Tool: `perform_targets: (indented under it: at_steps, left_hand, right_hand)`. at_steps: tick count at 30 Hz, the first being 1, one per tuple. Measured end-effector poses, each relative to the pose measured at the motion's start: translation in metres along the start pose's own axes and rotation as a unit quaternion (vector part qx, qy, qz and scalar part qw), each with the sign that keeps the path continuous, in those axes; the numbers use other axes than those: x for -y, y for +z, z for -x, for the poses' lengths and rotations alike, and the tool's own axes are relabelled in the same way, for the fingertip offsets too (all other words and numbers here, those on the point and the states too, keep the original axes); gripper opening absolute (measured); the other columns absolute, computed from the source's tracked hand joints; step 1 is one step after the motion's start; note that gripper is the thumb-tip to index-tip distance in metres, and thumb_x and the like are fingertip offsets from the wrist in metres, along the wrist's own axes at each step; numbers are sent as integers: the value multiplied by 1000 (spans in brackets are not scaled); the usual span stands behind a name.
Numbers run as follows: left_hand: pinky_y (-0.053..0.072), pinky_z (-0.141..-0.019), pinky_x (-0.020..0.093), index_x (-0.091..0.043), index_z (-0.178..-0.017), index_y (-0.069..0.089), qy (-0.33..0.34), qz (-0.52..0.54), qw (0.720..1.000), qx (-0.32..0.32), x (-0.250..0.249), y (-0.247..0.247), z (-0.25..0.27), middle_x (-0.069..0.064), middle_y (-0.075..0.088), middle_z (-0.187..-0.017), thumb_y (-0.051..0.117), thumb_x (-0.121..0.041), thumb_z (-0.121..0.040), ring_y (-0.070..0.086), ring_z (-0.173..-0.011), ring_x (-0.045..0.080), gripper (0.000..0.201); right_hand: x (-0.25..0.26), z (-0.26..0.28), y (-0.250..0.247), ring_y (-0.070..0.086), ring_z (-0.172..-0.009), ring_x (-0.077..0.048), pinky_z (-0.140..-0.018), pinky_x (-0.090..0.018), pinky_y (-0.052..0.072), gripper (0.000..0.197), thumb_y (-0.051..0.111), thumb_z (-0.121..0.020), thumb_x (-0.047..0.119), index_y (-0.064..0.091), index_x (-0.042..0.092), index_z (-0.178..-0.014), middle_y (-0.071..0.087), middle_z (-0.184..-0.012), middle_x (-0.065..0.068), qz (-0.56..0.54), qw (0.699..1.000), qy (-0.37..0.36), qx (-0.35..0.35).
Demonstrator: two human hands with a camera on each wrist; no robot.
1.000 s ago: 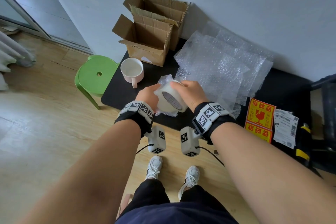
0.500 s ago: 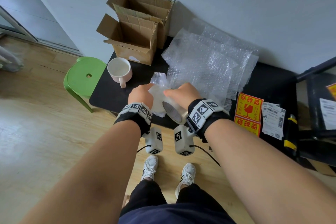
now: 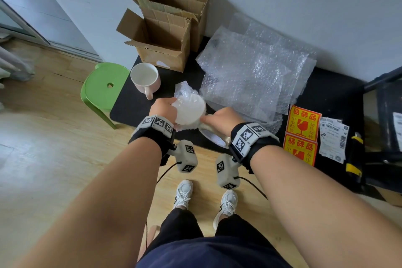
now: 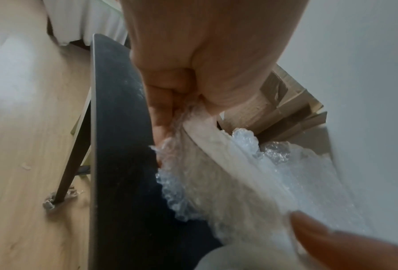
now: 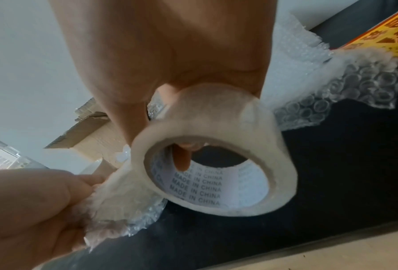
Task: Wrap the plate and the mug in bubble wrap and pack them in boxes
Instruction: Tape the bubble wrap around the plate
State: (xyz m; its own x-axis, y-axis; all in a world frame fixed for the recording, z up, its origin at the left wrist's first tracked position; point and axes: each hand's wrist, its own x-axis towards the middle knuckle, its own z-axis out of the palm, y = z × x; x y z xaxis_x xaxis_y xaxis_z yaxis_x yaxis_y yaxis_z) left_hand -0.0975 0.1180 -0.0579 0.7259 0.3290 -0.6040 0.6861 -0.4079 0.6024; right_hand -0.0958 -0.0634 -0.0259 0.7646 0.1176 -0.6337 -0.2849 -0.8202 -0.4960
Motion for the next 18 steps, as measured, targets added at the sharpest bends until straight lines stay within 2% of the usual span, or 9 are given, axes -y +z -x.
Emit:
perform_targets:
  at_steps: [1, 4, 6, 8, 11, 13, 16, 17, 18]
  left_hand:
    - [55, -76, 34, -27, -133, 58, -4, 18, 1000, 1, 0, -3, 1, 7, 61, -127, 41, -1, -93, 60, -105, 29, 50]
    - [58, -62, 31, -16, -137, 52, -1, 91, 995, 31, -4, -13, 6, 13, 58, -129, 43, 6, -94, 63, -94, 27, 49]
    - [59, -62, 32, -11, -139, 48, -10, 163, 985, 55, -12, -22, 14, 17, 58, -124, 42, 8, -94, 63, -80, 23, 49]
    - [60, -69, 37, -12, -136, 49, -37, 225, 972, 63, -26, -32, 23, 18, 58, -116, 45, 4, -95, 62, -76, 23, 45]
    - [59, -77, 44, -11, -122, 50, -87, 296, 949, 72, -47, -45, 40, 15, 59, -105, 56, -13, -91, 66, -88, 32, 32]
    - [57, -82, 46, -14, -119, 43, -59, 310, 944, 99, -55, -48, 48, 15, 56, -109, 60, -24, -88, 64, -96, 35, 37]
    - [48, -97, 47, -15, -134, 40, 63, 201, 969, 131, -64, -45, 49, 20, 51, -126, 67, -37, -88, 55, -110, 33, 58]
    - [44, -102, 45, -12, -141, 34, 72, 155, 978, 119, -67, -40, 46, 22, 46, -134, 66, -33, -89, 50, -117, 34, 64]
    - [43, -104, 41, -10, -143, 30, 71, 132, 986, 68, -72, -36, 42, 22, 41, -138, 63, -30, -92, 47, -119, 32, 64]
  right_hand:
    - [1, 0, -1, 43, -57, -18, -57, -29, 33, 46, 60, -81, 57, 48, 16, -64, 43, -61, -1, -8, 1000, -12, 1]
    - [6, 3, -8, 43, -60, -19, -59, -29, 34, 48, 59, -83, 59, 51, 14, -70, 43, -64, -5, -43, 997, -58, -17]
    - [9, 5, -17, 43, -59, -19, -58, -29, 33, 47, 60, -84, 57, 53, 13, -69, 44, -63, -7, -35, 995, -83, -34]
    - [13, 7, -29, 41, -56, -18, -57, -29, 33, 47, 62, -85, 54, 51, 14, -63, 42, -60, -6, -40, 994, -96, -45]
    - [18, 16, -48, 39, -52, -15, -55, -27, 31, 49, 62, -88, 50, 45, 16, -56, 39, -55, -1, -65, 990, -108, -56]
    - [19, 21, -59, 37, -51, -15, -54, -26, 29, 50, 62, -89, 49, 46, 15, -56, 38, -54, 0, -67, 988, -125, -63]
    - [19, 27, -72, 35, -48, -13, -52, -24, 30, 50, 65, -86, 49, 47, 12, -57, 35, -52, -1, -84, 983, -145, -76]
    - [18, 28, -75, 34, -46, -12, -50, -22, 30, 50, 66, -85, 49, 49, 11, -58, 34, -52, 0, -85, 982, -149, -78]
    - [16, 29, -78, 32, -44, -11, -48, -20, 29, 50, 67, -85, 49, 48, 12, -57, 33, -50, 0, -86, 982, -151, -80]
